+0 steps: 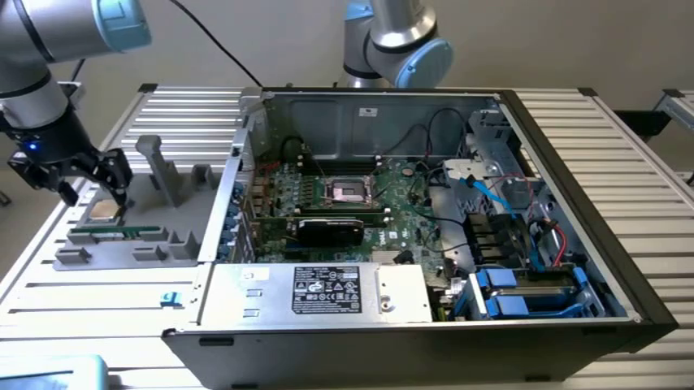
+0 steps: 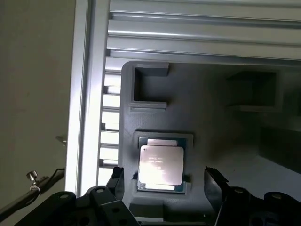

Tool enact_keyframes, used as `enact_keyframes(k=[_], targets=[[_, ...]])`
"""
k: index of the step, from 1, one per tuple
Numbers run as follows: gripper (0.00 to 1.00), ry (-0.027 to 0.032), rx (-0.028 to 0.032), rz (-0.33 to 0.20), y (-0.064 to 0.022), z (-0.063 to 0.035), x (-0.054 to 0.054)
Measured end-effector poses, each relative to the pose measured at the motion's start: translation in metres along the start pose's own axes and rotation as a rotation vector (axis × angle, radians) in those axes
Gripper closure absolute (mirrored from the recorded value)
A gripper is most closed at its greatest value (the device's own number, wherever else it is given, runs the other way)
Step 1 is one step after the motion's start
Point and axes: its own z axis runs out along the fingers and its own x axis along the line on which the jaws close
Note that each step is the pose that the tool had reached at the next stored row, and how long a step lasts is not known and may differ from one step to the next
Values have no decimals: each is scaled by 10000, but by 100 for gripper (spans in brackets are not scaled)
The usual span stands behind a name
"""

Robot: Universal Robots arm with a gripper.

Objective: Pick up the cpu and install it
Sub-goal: 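Pick up the cpu and move it towards the insertion slot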

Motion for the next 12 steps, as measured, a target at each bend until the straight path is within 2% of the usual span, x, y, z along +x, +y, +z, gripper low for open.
enact_keyframes(k=[8, 12], targets=[[22, -6, -45, 97, -6, 143, -6], [22, 41, -39, 100, -7, 157, -7]])
